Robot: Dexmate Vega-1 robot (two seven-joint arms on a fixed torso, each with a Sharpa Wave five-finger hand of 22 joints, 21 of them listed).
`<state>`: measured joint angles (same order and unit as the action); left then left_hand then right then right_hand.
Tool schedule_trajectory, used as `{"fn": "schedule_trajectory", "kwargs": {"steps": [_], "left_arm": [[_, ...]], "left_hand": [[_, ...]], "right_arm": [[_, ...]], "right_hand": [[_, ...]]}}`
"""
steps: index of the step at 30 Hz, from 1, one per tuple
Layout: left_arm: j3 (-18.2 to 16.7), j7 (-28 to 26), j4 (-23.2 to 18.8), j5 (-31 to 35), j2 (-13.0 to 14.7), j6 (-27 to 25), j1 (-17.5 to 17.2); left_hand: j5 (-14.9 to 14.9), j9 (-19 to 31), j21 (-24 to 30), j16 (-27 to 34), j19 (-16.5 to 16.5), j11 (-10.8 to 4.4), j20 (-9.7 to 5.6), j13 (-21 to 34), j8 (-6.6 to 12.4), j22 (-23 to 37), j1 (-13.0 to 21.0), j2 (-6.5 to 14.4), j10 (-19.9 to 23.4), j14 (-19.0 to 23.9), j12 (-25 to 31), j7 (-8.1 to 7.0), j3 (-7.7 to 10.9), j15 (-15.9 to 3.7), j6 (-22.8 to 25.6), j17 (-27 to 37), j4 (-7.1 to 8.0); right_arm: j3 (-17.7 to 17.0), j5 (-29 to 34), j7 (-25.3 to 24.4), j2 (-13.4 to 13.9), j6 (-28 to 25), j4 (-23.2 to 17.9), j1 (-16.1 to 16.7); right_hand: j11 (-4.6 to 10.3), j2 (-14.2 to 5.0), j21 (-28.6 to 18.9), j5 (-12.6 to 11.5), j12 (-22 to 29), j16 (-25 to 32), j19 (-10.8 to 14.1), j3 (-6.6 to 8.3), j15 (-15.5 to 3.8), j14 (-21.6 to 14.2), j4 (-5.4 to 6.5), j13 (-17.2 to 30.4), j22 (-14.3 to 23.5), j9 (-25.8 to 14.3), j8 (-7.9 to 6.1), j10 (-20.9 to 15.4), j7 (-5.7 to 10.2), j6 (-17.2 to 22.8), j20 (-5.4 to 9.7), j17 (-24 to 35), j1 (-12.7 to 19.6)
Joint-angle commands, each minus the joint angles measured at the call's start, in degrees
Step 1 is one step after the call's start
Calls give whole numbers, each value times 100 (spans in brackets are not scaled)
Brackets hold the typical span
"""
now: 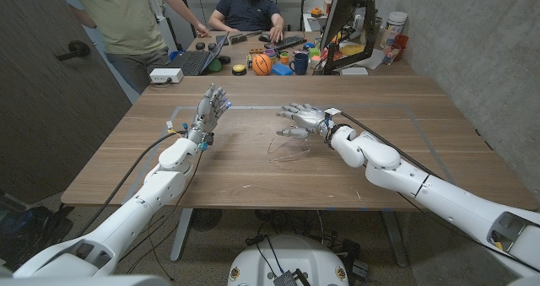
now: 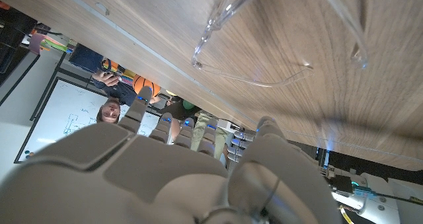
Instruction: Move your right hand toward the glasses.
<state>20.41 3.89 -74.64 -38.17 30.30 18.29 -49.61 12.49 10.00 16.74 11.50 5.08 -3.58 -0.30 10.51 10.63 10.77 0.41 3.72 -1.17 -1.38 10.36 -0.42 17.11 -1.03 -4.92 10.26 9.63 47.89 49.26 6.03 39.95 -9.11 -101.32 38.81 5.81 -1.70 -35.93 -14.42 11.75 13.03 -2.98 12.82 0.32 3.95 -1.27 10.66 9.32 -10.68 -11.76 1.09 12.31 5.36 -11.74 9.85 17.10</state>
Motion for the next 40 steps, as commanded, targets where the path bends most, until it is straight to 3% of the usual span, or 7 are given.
{"fn": "schedule_trajectory", "kwargs": {"steps": [1, 11, 40], "left_arm": [[9, 24, 45, -4, 0, -21, 26], [20, 54, 66, -4, -8, -19, 53], [4, 68, 28, -22, 7, -3, 22]], "left_hand": [[24, 31, -10, 20, 50, -27, -6, 13, 12, 23, -15, 186, 14, -39, 31, -28, -25, 20, -6, 8, 14], [32, 31, -25, 20, 55, -51, -6, 13, 13, 24, -14, 187, 7, -40, 28, -28, -48, 15, -6, 7, 14], [47, 31, -56, 19, 70, -38, -6, 13, 13, 25, -12, 195, 5, -39, 27, -26, -96, 17, -5, 7, 15]], "right_arm": [[77, -14, 118, -32, -66, 53, -75], [76, -66, 198, 21, -99, 10, -62], [20, -185, 198, 92, -66, -98, 25]], "right_hand": [[14, -34, 54, -19, 30, 21, 161, 41, -3, -93, -94, 11, 18, -5, -25, -171, 39, 107, -20, 6, 160], [-13, -112, 200, 20, 51, 26, 519, 88, 25, -366, -239, 12, 16, -11, -44, -463, 36, 395, -25, 5, 409], [-1, -102, 369, 62, -34, -44, 628, 59, -19, -356, -295, 15, 16, -10, -18, -412, 38, 532, -53, 11, 488]]}}
